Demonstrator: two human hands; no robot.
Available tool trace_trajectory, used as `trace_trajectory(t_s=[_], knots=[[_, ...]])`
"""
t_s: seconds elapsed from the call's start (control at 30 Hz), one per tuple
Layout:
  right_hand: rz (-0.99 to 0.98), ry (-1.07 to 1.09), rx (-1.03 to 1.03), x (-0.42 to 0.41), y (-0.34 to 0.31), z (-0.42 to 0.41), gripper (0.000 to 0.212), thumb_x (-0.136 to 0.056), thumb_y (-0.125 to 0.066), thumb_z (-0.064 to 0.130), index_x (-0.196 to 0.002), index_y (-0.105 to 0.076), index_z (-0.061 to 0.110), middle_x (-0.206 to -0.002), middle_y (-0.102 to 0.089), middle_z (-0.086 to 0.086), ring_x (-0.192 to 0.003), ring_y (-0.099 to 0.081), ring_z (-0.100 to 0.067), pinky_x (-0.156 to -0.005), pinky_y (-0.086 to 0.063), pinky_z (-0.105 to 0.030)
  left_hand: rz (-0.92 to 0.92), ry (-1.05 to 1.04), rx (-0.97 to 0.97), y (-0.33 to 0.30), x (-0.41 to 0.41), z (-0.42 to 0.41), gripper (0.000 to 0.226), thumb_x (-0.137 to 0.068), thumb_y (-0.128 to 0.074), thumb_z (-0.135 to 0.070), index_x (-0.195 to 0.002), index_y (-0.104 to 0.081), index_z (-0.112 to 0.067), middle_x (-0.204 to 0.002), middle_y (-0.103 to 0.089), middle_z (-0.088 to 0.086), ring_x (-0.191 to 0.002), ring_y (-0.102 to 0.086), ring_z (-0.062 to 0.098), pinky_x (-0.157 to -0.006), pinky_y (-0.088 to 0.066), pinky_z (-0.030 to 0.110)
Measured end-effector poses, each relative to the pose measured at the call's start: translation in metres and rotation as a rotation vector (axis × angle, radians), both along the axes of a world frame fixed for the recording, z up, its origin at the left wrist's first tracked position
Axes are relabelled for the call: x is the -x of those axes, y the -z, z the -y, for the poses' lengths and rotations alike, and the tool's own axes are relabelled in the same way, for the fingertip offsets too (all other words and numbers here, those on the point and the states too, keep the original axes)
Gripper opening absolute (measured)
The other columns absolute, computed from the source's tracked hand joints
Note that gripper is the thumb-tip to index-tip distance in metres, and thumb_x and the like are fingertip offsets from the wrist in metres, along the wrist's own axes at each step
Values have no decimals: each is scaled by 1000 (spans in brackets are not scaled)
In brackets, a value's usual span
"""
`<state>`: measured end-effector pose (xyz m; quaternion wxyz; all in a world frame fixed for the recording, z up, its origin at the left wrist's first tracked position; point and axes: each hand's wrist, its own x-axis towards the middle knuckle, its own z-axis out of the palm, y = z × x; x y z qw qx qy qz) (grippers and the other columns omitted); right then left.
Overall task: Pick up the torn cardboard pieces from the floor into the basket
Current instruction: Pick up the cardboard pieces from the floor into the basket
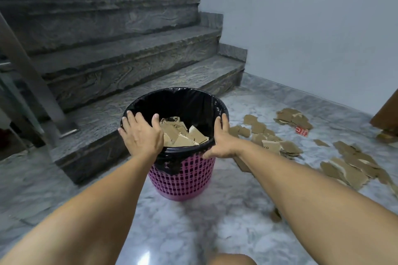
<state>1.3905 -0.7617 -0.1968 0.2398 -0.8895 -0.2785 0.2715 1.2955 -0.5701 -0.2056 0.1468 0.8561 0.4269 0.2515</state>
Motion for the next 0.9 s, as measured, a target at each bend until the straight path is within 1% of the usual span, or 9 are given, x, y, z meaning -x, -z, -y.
trace_trajectory(t_s=[0.2,0.3,0.37,0.47,0.5,0.57,0.67,0.73,0.9], knots=[[89,6,-199,-5,-14,39,114,-76,-73,1,-156,2,30,-163,14,9,-150,-10,-19,-107,-44,-36,-246,133,-316,-22,-11,18,53,-94,-38,-47,-117,-59,-5,-134,-52,15,-130,-39,35,-109,-28,54],[107,105,-177,-18,-24,85,103,-81,-68,0,-156,-4,28,-164,-9,-2,-137,-42,-28,-99,-49,-41,-192,336,-355,-34,-41,54,45,-94,-41,-44,-109,-62,-7,-115,-62,13,-115,-48,32,-98,-38,46],[122,168,-51,-27,-29,120,94,-84,-70,6,-156,-11,19,-156,-33,-10,-124,-53,-31,-84,-49,-34,-156,519,-399,-36,-61,90,41,-93,-45,-43,-102,-64,-8,-108,-65,12,-110,-48,30,-92,-39,43],[117,243,134,-37,-31,180,77,-84,-73,13,-150,-33,7,-121,-61,-15,-98,-61,-28,-69,-45,-31,-148,796,-424,-30,-82,151,42,-92,-47,-46,-104,-65,-10,-105,-65,9,-107,-48,27,-91,-39,39],[109,267,191,-39,-28,205,72,-83,-74,16,-146,-39,7,-109,-63,-13,-90,-62,-27,-67,-48,-32,-185,882,-393,-24,-88,175,44,-92,-48,-48,-108,-65,-11,-108,-65,9,-108,-49,27,-90,-40,39],[90,328,282,-42,-20,248,66,-83,-75,23,-141,-46,10,-109,-64,-8,-86,-64,-26,-66,-52,-33,-304,1007,-254,-9,-98,214,46,-89,-54,-51,-112,-65,-12,-111,-64,11,-107,-53,28,-85,-45,36],[-5,419,331,-42,0,311,64,-85,-74,23,-141,-45,12,-89,-58,-4,-63,-52,-17,-53,-43,-29,-527,1108,-40,18,-109,266,56,-77,-66,-59,-113,-63,-16,-113,-65,9,-94,-58,26,-73,-45,29],[-71,486,346,-38,17,349,65,-85,-74,21,-141,-43,11,-82,-54,-3,-57,-47,-16,-49,-40,-29,-691,1176,21,41,-115,299,70,-71,-72,-61,-123,-58,-17,-120,-62,5,-102,-58,24,-82,-48,30],[-150,581,389,-18,81,424,74,-81,-80,28,-142,-43,10,-101,-54,-4,-65,-52,-20,-53,-45,-31,-918,1258,41,105,-118,361,108,-57,-78,-68,-144,-37,-19,-144,-42,7,-126,-48,26,-101,-45,38]])
